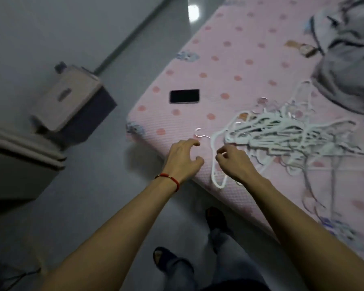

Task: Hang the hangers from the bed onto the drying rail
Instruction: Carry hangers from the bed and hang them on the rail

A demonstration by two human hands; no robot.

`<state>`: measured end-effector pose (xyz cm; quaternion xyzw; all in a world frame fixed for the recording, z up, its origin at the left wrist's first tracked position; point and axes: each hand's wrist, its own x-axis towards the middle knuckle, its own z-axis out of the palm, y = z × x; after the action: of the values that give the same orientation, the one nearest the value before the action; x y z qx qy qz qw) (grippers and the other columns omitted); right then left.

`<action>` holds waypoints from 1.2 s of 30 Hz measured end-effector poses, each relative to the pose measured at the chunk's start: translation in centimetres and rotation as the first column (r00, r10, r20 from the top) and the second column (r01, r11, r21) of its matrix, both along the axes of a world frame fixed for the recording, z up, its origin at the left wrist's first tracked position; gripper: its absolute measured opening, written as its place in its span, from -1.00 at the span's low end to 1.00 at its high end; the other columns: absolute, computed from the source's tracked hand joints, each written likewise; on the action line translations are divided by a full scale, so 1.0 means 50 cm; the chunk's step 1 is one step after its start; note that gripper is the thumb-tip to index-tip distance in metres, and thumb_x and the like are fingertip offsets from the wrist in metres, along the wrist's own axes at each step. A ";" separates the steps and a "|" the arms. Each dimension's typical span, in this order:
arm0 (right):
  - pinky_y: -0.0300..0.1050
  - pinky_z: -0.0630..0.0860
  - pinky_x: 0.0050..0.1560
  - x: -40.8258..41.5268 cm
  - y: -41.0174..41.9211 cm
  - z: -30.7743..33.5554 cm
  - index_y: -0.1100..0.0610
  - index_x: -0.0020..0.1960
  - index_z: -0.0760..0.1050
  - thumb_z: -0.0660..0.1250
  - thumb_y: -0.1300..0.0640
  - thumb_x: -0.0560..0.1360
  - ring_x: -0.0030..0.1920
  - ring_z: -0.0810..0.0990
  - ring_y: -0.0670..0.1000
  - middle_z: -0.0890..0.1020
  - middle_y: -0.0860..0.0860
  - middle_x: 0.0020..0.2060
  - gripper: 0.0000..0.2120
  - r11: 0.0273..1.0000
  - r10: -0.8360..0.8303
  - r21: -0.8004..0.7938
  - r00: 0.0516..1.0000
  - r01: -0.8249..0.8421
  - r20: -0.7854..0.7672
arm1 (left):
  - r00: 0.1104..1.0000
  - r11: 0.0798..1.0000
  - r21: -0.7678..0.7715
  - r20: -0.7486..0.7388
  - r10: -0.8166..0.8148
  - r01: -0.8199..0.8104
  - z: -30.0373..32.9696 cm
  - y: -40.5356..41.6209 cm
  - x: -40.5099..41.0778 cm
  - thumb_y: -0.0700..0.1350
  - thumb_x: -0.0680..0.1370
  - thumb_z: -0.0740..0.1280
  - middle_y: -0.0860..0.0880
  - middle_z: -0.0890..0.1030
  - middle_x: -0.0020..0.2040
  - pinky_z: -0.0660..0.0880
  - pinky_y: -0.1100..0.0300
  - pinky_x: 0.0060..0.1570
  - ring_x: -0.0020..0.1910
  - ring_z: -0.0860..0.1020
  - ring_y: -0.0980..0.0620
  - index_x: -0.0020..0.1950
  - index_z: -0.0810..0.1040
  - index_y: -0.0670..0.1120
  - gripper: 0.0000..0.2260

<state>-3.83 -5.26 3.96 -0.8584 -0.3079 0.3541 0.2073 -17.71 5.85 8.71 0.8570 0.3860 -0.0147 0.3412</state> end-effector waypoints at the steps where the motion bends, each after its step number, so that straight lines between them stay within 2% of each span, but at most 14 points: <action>1: 0.02 0.54 0.03 0.036 -0.044 -0.021 0.04 0.24 0.52 0.18 -0.04 0.56 0.02 0.59 0.13 0.64 0.08 0.10 -0.67 0.996 -0.090 -0.019 0.996 0.089 -0.015 | 0.998 0.998 -0.023 -0.016 -0.063 0.062 -0.018 -0.026 0.046 0.06 0.36 0.28 -0.03 0.56 0.27 0.40 0.05 0.31 0.27 0.46 -0.06 0.28 0.53 -0.01 -0.51; 4: 0.06 0.56 0.07 0.117 -0.169 -0.090 0.05 0.31 0.48 0.19 -0.06 0.55 0.06 0.58 0.13 0.62 0.08 0.15 -0.62 0.941 -0.335 -0.079 0.941 0.330 -0.054 | 0.973 0.971 -0.086 -0.040 -0.227 0.223 -0.074 -0.106 0.162 0.07 0.39 0.31 0.01 0.52 0.33 0.40 0.01 0.32 0.34 0.42 -0.01 0.33 0.50 0.04 -0.50; 6: 0.01 0.51 0.08 0.160 -0.244 -0.136 0.08 0.34 0.45 0.21 -0.06 0.56 0.13 0.56 0.15 0.60 0.10 0.20 -0.59 0.889 -0.451 -0.115 0.891 0.444 -0.045 | 0.941 0.939 -0.118 -0.057 -0.332 0.324 -0.110 -0.158 0.224 0.10 0.37 0.29 0.02 0.48 0.38 0.37 -0.07 0.35 0.39 0.37 -0.01 0.38 0.46 0.04 -0.44; 10: 0.05 0.47 0.15 0.238 -0.389 -0.235 0.16 0.44 0.36 0.25 -0.03 0.56 0.25 0.51 0.23 0.51 0.20 0.31 -0.50 0.764 -0.629 -0.183 0.777 0.619 0.002 | 0.836 0.837 -0.215 -0.124 -0.535 0.504 -0.178 -0.249 0.317 0.15 0.36 0.28 -0.02 0.25 0.54 0.16 -0.15 0.47 0.54 0.10 -0.07 0.49 0.31 0.12 -0.32; 13: 0.11 0.43 0.28 0.297 -0.484 -0.314 0.20 0.51 0.25 0.29 -0.01 0.55 0.36 0.42 0.25 0.38 0.22 0.44 -0.39 0.712 -0.655 -0.264 0.751 0.651 0.087 | 0.777 0.786 -0.249 -0.157 -0.610 0.566 -0.232 -0.297 0.373 0.10 0.42 0.36 -0.06 0.16 0.58 0.09 -0.17 0.49 0.56 0.02 -0.09 0.52 0.25 0.14 -0.33; 17: 0.27 0.16 0.49 0.367 -0.565 -0.416 0.12 0.63 -0.07 0.38 -0.12 0.53 0.59 0.03 0.18 -0.05 0.12 0.62 -0.11 0.646 -0.675 -0.411 0.732 0.643 0.085 | 0.751 0.768 -0.278 -0.187 -0.633 0.577 -0.288 -0.339 0.431 0.04 0.47 0.38 -0.06 0.19 0.56 0.12 -0.15 0.49 0.55 0.05 -0.09 0.52 0.25 0.12 -0.36; 18: 0.29 0.12 0.49 0.374 -0.577 -0.440 0.12 0.63 -0.13 0.38 -0.14 0.52 0.59 -0.02 0.18 -0.10 0.11 0.62 -0.07 0.634 -0.682 -0.434 0.728 0.640 0.077 | 0.751 0.767 -0.284 -0.187 -0.633 0.575 -0.296 -0.347 0.440 0.03 0.48 0.38 -0.06 0.21 0.55 0.13 -0.13 0.49 0.54 0.07 -0.09 0.52 0.26 0.10 -0.37; 20: 0.29 0.16 0.46 0.374 -0.590 -0.482 0.12 0.62 -0.12 0.34 -0.20 0.52 0.57 0.04 0.21 -0.06 0.12 0.61 -0.08 0.635 -0.649 -0.452 0.750 0.627 0.128 | 0.750 0.764 -0.288 -0.182 -0.636 0.578 -0.309 -0.359 0.454 0.00 0.47 0.38 -0.06 0.26 0.53 0.15 -0.07 0.49 0.53 0.11 -0.09 0.51 0.28 0.07 -0.38; 22: 0.24 0.30 0.37 0.363 -0.593 -0.514 0.11 0.59 0.02 0.35 -0.22 0.50 0.47 0.20 0.26 0.10 0.16 0.56 -0.14 0.641 -0.585 -0.429 0.767 0.637 0.264 | 0.751 0.764 -0.291 -0.181 -0.635 0.575 -0.316 -0.367 0.463 -0.03 0.47 0.37 -0.04 0.30 0.51 0.16 -0.03 0.48 0.51 0.14 -0.07 0.51 0.29 0.05 -0.39; 24: 0.21 0.40 0.25 0.355 -0.590 -0.528 0.10 0.56 0.07 0.41 -0.15 0.48 0.33 0.29 0.30 0.22 0.22 0.45 -0.17 0.638 -0.563 -0.389 0.747 0.664 0.352 | 0.758 0.768 -0.299 -0.179 -0.628 0.566 -0.320 -0.373 0.469 -0.04 0.48 0.37 -0.02 0.33 0.49 0.18 0.00 0.47 0.50 0.17 -0.06 0.51 0.30 0.04 -0.40; 27: 0.21 0.43 0.16 0.345 -0.594 -0.519 0.17 0.54 0.07 0.46 -0.11 0.42 0.25 0.31 0.32 0.27 0.28 0.34 -0.12 0.644 -0.580 -0.349 0.732 0.681 0.358 | 0.773 0.780 -0.302 -0.174 -0.610 0.548 -0.319 -0.380 0.474 -0.05 0.48 0.37 -0.02 0.36 0.47 0.22 0.01 0.45 0.48 0.21 -0.05 0.49 0.33 0.03 -0.42; 31: 0.19 0.44 0.11 0.310 -0.612 -0.462 0.27 0.50 0.13 0.37 -0.17 0.42 0.20 0.31 0.28 0.33 0.31 0.28 -0.15 0.707 -0.589 -0.139 0.686 0.693 0.427 | 0.838 0.822 -0.332 -0.141 -0.528 0.462 -0.295 -0.396 0.470 -0.08 0.49 0.37 -0.04 0.43 0.41 0.30 0.09 0.34 0.42 0.34 -0.04 0.44 0.39 0.01 -0.49; 33: 0.19 0.42 0.15 0.285 -0.614 -0.426 0.27 0.51 0.12 0.34 -0.14 0.48 0.20 0.32 0.26 0.35 0.30 0.29 -0.20 0.722 -0.620 -0.031 0.666 0.691 0.415 | 0.872 0.835 -0.371 -0.114 -0.476 0.407 -0.278 -0.406 0.460 -0.07 0.49 0.38 -0.02 0.47 0.37 0.34 0.14 0.26 0.36 0.40 0.00 0.41 0.43 0.03 -0.53; 36: 0.18 0.37 0.27 0.247 -0.590 -0.360 0.19 0.53 0.11 0.32 -0.08 0.52 0.29 0.30 0.20 0.32 0.21 0.38 -0.28 0.704 -0.702 0.116 0.660 0.701 0.268 | 0.929 0.818 -0.504 -0.073 -0.362 0.279 -0.259 -0.418 0.446 -0.03 0.48 0.42 0.05 0.52 0.28 0.43 0.17 0.19 0.26 0.48 0.06 0.35 0.49 0.04 -0.57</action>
<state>8.53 -34.75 -14.05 -0.9525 0.0188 0.1157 0.2811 4.61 -15.06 -4.23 0.7924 0.2466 -0.2395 0.5040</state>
